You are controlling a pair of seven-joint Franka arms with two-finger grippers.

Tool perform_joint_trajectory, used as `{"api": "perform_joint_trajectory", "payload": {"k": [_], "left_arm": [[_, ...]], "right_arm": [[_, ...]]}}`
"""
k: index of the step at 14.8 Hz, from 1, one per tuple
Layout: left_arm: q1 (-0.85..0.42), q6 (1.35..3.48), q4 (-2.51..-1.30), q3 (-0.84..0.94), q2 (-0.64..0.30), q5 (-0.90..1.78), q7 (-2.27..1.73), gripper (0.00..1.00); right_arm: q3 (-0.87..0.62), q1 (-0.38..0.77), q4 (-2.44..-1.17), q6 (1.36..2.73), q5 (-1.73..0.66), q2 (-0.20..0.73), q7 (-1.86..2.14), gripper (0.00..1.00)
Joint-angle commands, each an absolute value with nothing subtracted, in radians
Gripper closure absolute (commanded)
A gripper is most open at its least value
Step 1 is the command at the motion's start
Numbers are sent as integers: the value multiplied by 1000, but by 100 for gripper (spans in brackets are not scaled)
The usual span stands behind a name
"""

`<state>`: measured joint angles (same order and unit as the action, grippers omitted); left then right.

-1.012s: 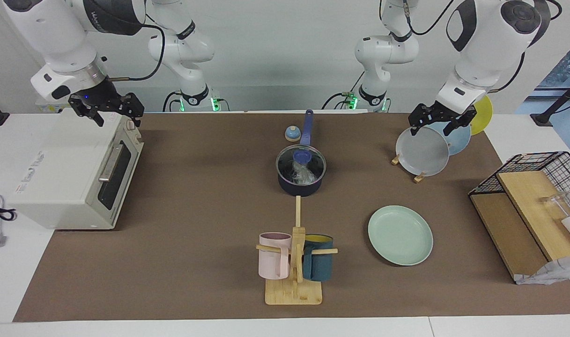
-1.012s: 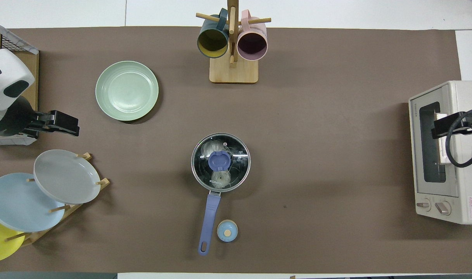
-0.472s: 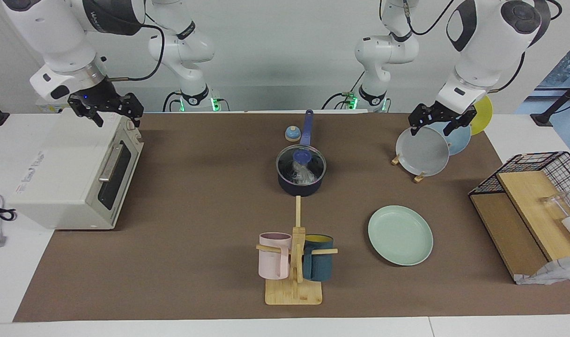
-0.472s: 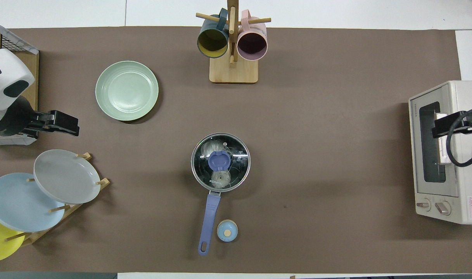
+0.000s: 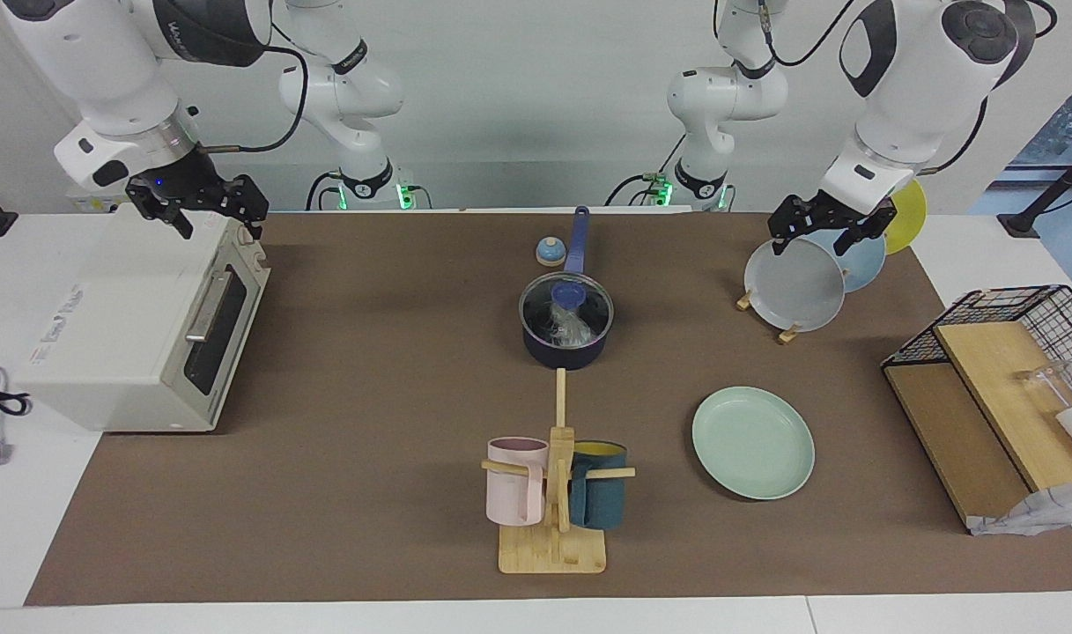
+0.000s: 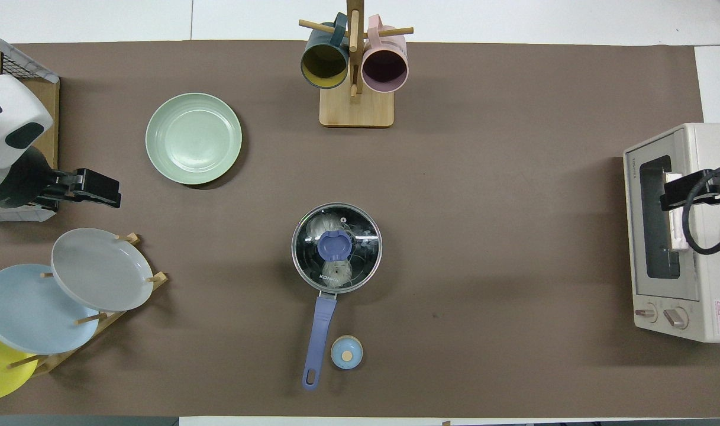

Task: Transfer vermicelli from plate to pot

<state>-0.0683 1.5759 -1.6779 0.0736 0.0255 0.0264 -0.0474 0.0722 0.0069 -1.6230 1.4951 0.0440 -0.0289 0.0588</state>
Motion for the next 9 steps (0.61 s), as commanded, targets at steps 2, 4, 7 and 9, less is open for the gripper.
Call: {"api": "perform_joint_trajectory", "payload": {"k": [2, 4, 7, 9], "left_arm": [[-55, 1582, -1690, 81, 46, 14, -44, 0], [-55, 1582, -1692, 81, 46, 14, -44, 0], [-55, 1582, -1692, 81, 45, 14, -44, 0], [-55, 1582, -1690, 81, 44, 14, -44, 0]], "right_arm": [[60, 0, -1605, 1509, 18, -29, 83, 0], [58, 5, -1595, 1511, 18, -26, 83, 0], [54, 5, -1595, 1512, -18, -26, 81, 0], [54, 5, -1595, 1514, -23, -26, 81, 0]]}}
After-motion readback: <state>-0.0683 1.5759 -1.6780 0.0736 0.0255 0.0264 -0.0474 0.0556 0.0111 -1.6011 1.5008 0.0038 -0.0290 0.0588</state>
